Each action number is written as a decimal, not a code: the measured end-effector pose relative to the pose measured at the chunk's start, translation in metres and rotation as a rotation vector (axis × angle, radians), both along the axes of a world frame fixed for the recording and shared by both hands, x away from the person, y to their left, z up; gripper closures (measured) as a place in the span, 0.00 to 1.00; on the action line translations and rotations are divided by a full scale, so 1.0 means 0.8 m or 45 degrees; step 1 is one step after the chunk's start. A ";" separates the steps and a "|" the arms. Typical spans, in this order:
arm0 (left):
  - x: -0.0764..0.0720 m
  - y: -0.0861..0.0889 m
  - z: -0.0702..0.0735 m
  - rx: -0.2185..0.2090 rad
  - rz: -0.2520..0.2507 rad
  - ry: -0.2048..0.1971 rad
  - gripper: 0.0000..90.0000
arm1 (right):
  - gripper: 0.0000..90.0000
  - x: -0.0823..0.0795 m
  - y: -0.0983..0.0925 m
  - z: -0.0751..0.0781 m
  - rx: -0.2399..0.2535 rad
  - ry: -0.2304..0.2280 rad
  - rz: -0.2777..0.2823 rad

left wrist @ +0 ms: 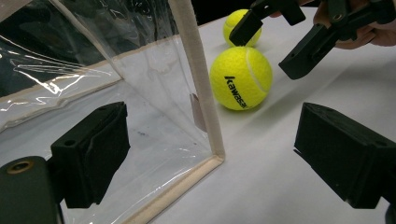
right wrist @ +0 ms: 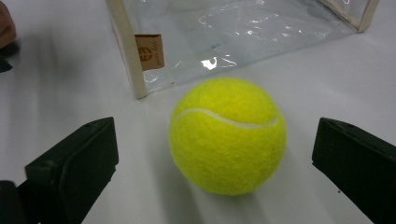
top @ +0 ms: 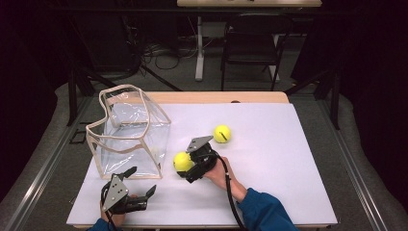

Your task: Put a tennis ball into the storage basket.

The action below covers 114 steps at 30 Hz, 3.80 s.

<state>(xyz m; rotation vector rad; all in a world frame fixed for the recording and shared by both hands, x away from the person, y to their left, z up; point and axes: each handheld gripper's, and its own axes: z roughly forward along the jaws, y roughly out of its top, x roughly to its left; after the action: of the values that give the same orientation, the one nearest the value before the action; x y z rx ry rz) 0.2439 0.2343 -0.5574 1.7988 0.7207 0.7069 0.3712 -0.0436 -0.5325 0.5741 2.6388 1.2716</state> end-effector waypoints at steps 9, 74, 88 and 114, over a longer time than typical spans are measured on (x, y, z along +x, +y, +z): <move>0.000 0.000 0.000 0.000 0.000 0.002 0.11 | 0.03 0.008 0.002 -0.008 0.007 0.037 -0.022; -0.001 0.000 0.001 0.000 0.002 -0.009 0.11 | 0.29 -0.001 0.005 -0.008 -0.023 -0.048 -0.058; 0.000 0.001 0.001 0.000 0.003 -0.010 0.11 | 0.29 -0.001 0.002 -0.005 -0.011 -0.062 -0.062; 0.000 0.001 0.001 -0.006 0.003 -0.009 0.11 | 0.29 -0.003 -0.007 0.005 0.006 -0.099 -0.075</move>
<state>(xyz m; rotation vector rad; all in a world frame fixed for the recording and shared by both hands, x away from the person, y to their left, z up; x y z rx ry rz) 0.2436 0.2349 -0.5569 1.7907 0.7198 0.7124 0.3685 -0.0494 -0.5287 0.5858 2.5373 1.2575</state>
